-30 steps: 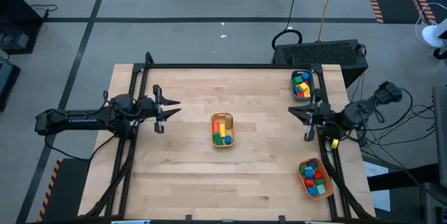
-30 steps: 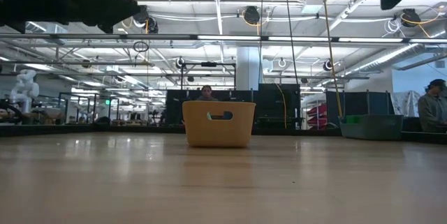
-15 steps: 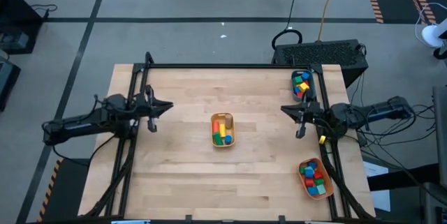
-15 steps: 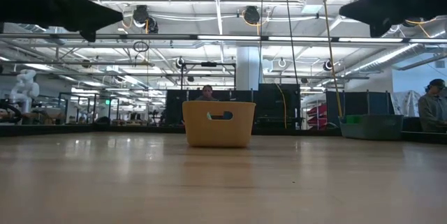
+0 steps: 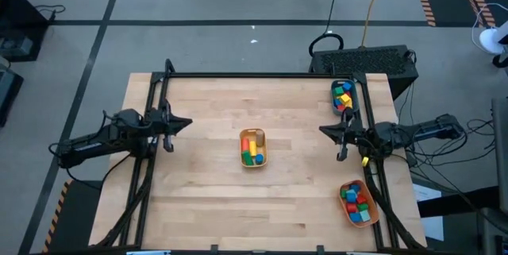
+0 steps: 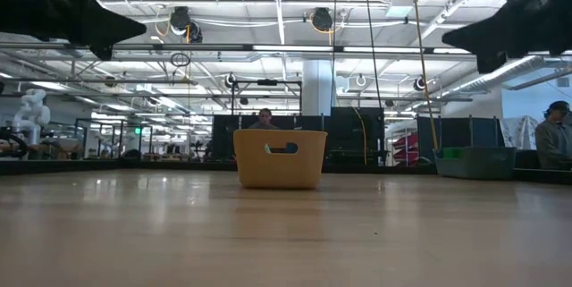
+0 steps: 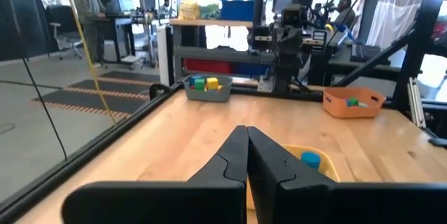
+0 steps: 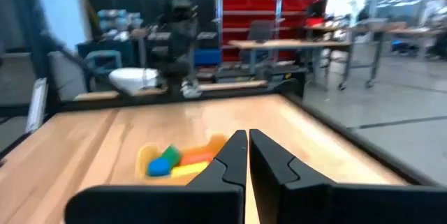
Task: Sort blocks by size
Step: Return to Home Position
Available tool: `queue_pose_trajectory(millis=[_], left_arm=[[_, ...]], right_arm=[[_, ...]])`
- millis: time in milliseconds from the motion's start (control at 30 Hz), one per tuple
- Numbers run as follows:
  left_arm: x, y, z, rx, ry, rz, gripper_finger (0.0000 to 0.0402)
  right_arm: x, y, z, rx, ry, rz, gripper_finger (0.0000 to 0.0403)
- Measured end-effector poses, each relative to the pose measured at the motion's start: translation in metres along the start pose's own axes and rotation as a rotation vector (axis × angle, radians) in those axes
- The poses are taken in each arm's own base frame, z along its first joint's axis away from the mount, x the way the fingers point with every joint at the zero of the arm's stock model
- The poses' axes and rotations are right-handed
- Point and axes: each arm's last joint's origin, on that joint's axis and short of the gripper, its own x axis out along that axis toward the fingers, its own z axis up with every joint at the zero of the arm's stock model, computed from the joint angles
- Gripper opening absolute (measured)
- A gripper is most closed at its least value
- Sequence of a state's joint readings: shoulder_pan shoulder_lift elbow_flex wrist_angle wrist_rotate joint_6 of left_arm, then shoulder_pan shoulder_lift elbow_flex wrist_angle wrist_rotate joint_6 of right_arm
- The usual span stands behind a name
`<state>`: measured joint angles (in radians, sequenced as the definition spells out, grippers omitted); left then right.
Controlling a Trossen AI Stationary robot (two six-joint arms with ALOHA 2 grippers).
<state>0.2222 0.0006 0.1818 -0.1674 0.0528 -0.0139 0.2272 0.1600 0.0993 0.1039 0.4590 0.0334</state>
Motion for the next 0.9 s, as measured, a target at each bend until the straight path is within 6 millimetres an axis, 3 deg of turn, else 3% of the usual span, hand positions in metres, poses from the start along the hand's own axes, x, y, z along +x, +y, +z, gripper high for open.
queue_pose_trajectory(millis=[300, 500, 700, 900], left_arm=[[0.0, 0.0, -0.004, 0.039, 0.042, 0.002, 0.0005], [0.001, 0.0, -0.006, 0.043, 0.04, 0.003, 0.0004], [0.008, 0.002, -0.036, -0.037, 0.122, 0.043, 0.0004], [0.012, 0.0, -0.036, -0.059, 0.029, -0.022, 0.0003]], right_arm=[[0.004, -0.003, -0.023, 0.028, 0.021, 0.071, 0.0], [0.008, -0.013, -0.022, 0.023, 0.012, 0.041, 0.0], [0.007, -0.015, -0.013, 0.034, -0.071, 0.119, 0.0], [0.006, -0.015, -0.014, 0.001, -0.065, 0.111, 0.0]])
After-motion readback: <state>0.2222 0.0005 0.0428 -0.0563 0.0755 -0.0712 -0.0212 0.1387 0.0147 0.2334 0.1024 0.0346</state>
